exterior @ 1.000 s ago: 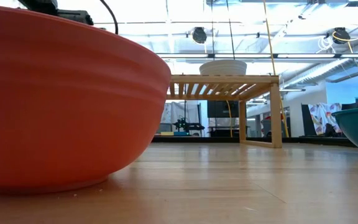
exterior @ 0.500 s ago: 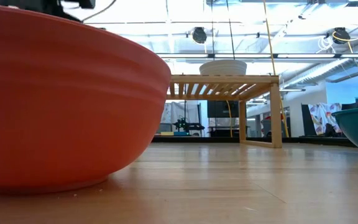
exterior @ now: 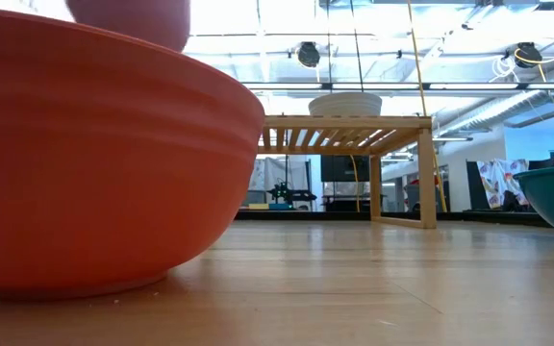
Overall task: Place and stack bowls onto a shelf
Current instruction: Put the pink bowl on the shelf
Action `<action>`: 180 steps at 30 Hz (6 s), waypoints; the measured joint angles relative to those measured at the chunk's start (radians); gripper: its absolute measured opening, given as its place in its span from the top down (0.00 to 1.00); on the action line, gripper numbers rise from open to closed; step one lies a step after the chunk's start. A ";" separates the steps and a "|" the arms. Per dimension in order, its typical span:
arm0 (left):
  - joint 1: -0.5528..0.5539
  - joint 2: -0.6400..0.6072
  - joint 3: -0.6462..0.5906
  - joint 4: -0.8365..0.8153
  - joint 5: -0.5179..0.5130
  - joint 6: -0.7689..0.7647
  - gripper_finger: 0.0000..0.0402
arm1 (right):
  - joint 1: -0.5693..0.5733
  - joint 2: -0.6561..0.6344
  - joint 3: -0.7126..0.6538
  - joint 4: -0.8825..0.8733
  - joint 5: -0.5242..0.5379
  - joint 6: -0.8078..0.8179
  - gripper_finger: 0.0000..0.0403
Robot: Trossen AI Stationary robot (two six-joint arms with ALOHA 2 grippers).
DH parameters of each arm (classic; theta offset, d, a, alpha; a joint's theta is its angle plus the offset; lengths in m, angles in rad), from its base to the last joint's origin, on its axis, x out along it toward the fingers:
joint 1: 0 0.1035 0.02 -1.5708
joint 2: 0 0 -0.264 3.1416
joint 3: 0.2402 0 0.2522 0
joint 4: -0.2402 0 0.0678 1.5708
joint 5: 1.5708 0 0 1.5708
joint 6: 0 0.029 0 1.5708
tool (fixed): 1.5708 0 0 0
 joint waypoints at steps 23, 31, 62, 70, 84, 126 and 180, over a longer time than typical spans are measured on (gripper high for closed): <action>0.332 0.448 0.436 0.071 0.042 0.308 0.98 | 0.000 0.000 0.000 -0.004 0.000 0.003 0.90; 0.390 0.606 0.619 0.032 0.094 0.383 0.98 | 0.000 0.000 0.000 -0.010 -0.001 0.003 0.90; 0.491 0.783 0.724 0.047 0.126 0.442 0.98 | 0.000 0.000 0.000 -0.008 -0.001 0.003 0.90; 0.494 0.784 0.724 0.046 0.130 0.436 0.98 | 0.000 0.000 0.000 -0.008 -0.002 0.003 0.90; 0.477 0.794 0.723 0.033 0.125 0.461 0.94 | 0.000 0.000 0.000 -0.011 -0.002 0.032 0.90; 0.361 0.393 0.723 0.134 0.117 0.610 0.86 | 0.000 0.000 0.000 -0.079 -0.002 -0.105 0.90; 0.158 0.456 0.127 0.436 0.041 0.802 1.00 | 0.000 -0.003 0.000 -0.060 -0.002 -0.109 0.90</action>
